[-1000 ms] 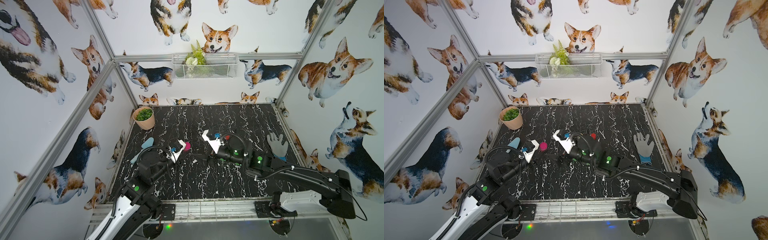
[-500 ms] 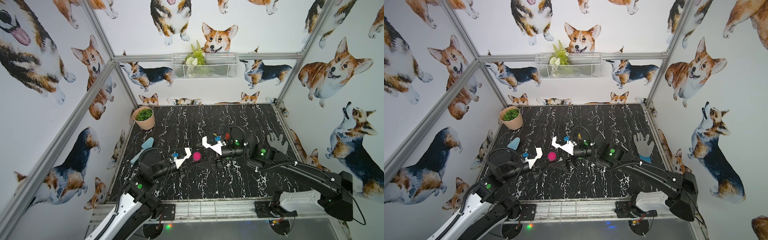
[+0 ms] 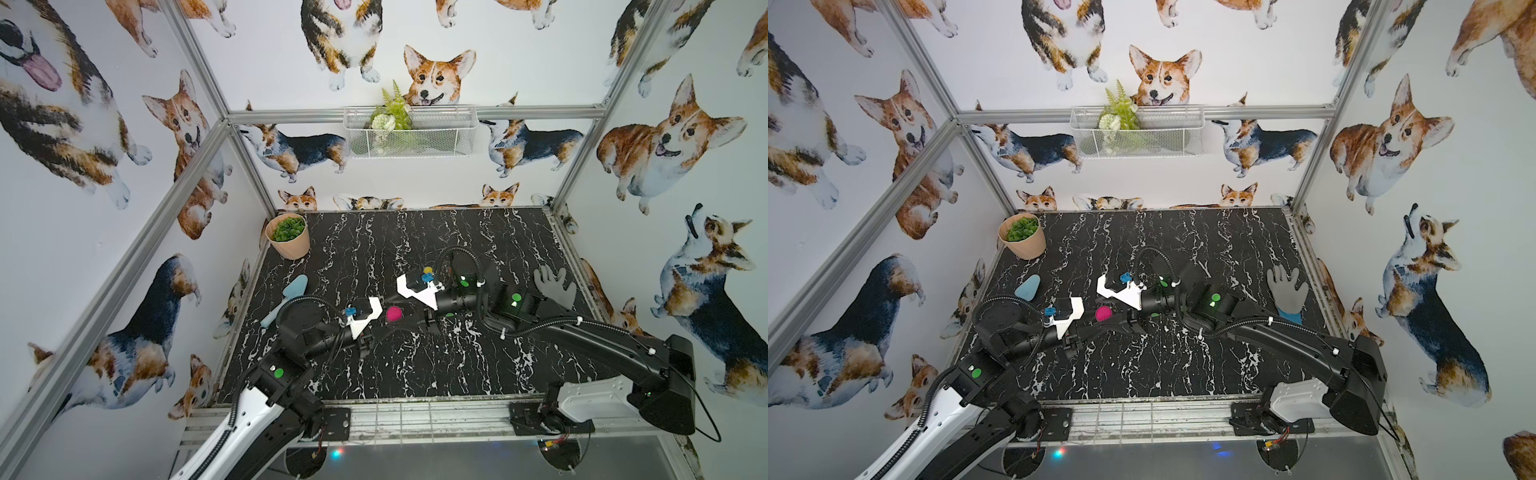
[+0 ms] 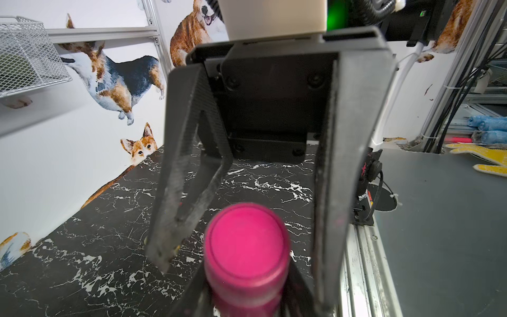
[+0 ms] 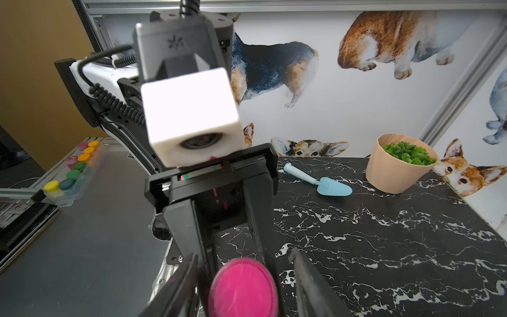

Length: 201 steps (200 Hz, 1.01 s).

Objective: Close the paint jar lid
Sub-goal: Screw the lid onto the paint jar.

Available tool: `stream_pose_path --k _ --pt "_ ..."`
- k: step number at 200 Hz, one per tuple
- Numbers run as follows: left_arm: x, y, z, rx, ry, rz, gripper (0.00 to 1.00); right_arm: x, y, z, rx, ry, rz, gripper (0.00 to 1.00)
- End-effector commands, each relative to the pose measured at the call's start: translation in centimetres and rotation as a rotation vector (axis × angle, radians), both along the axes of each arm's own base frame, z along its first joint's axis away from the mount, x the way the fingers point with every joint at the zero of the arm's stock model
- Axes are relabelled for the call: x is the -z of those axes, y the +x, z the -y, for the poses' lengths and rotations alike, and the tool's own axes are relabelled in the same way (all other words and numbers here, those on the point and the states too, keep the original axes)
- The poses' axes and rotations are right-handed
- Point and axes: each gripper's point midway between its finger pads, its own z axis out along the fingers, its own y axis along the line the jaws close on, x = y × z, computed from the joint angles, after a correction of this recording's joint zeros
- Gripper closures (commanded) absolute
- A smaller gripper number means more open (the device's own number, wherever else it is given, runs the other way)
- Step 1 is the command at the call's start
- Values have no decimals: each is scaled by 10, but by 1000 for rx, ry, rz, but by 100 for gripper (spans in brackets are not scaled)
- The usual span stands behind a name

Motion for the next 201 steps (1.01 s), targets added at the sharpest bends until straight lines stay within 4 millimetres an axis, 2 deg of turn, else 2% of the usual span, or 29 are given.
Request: stream_pose_path --k 1,56,100,123,148,201 --pt "-11 -1 0 7 -23 45 78 -11 -2 0 -14 41 27 51" --pt "-12 0 -1 -5 -25 47 78 -7 -2 2 -9 30 20 62" --pt "-13 2 -1 -16 -27 53 78 -3 -2 1 -10 22 13 63" --pt "-12 3 -2 -21 -26 52 78 -2 -2 0 -10 17 8 71" --pt "-13 4 -3 -33 -29 58 78 1 1 -2 4 15 0 72" --pt "-18 18 -10 -129 -31 95 78 0 34 -5 217 40 -51 75"
